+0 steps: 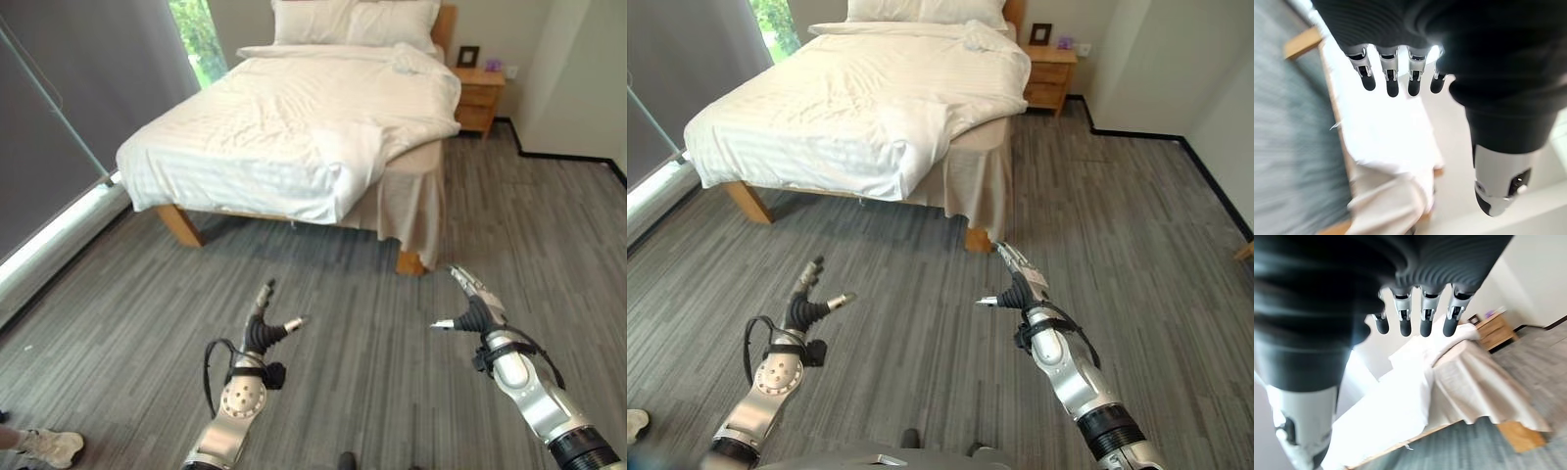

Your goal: Making the bed.

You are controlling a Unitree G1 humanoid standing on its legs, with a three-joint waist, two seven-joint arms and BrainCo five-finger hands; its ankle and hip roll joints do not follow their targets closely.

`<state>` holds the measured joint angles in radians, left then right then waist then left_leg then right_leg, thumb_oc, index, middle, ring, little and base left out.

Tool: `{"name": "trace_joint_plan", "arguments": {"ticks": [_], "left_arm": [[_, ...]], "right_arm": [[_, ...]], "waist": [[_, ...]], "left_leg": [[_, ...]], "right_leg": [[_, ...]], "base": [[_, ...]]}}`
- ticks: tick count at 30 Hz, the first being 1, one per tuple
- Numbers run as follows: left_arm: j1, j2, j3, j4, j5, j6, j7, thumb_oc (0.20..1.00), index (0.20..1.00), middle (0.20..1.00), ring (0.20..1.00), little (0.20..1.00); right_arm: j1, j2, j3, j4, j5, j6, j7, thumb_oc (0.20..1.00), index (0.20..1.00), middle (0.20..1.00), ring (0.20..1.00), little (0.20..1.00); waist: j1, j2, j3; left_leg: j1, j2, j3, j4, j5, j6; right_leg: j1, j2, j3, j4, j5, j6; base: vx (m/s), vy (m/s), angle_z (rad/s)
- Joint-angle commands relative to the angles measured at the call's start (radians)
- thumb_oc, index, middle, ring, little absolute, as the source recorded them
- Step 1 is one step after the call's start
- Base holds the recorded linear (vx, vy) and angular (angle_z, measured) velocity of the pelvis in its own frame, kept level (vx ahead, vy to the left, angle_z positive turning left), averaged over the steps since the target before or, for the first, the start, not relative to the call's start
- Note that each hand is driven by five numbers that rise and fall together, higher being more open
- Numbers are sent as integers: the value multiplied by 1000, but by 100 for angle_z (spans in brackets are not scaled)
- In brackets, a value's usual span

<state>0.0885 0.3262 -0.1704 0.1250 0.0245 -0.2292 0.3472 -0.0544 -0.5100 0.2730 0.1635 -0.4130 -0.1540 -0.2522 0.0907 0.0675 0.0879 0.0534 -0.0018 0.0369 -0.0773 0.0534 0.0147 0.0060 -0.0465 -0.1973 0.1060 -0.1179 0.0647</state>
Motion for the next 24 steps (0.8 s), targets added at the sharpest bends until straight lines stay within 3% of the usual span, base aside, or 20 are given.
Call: {"name": "trace_joint_plan", "arguments": {"ticks": [1, 8, 12, 20, 24], "left_arm": [[-41, 48, 26, -66, 52, -65, 33, 1000, 1000, 1000, 1000, 1000], [-15, 35, 26, -73, 21, -68, 12, 1000, 1000, 1000, 1000, 1000], [0, 26, 25, -67, -26, -64, -11, 1000, 1000, 1000, 1000, 1000], [-11, 42, 30, -78, -36, -67, -25, 1000, 1000, 1000, 1000, 1000], [-16, 52, 23, -87, -36, -66, -28, 1000, 1000, 1000, 1000, 1000]], "right_arm": [[-42, 10, -27, -78, 67, -56, -31, 1000, 1000, 1000, 1000, 1000], [-3, 37, -55, -117, 102, -50, -26, 1000, 1000, 1000, 1000, 1000], [21, 75, -72, -139, 196, -58, -21, 1000, 1000, 1000, 1000, 1000], [11, 69, -75, -152, 214, -59, -2, 1000, 1000, 1000, 1000, 1000], [9, 70, -82, -146, 207, -53, -5, 1000, 1000, 1000, 1000, 1000]], "waist": [[14, -75, 25], [13, -76, 23], [8, -74, 25], [12, -84, 31], [13, -94, 41]], "left_leg": [[55, 19, -49, -10, -89, -66], [61, 17, -47, -10, -95, -63], [62, 16, -43, -10, -97, -60], [79, 11, -40, -8, -114, -47], [74, 6, -42, 12, -129, -32]], "right_leg": [[159, -56, -35, -193, 55, 59], [162, -55, -34, -193, 54, 60], [161, -56, -32, -193, 55, 60], [173, -61, -27, -192, 51, 64], [147, -68, -23, -116, 33, 67]], "base": [[41, -1, 3], [31, 6, 1], [31, 15, -1], [42, 42, -5], [32, 82, 0]]}}
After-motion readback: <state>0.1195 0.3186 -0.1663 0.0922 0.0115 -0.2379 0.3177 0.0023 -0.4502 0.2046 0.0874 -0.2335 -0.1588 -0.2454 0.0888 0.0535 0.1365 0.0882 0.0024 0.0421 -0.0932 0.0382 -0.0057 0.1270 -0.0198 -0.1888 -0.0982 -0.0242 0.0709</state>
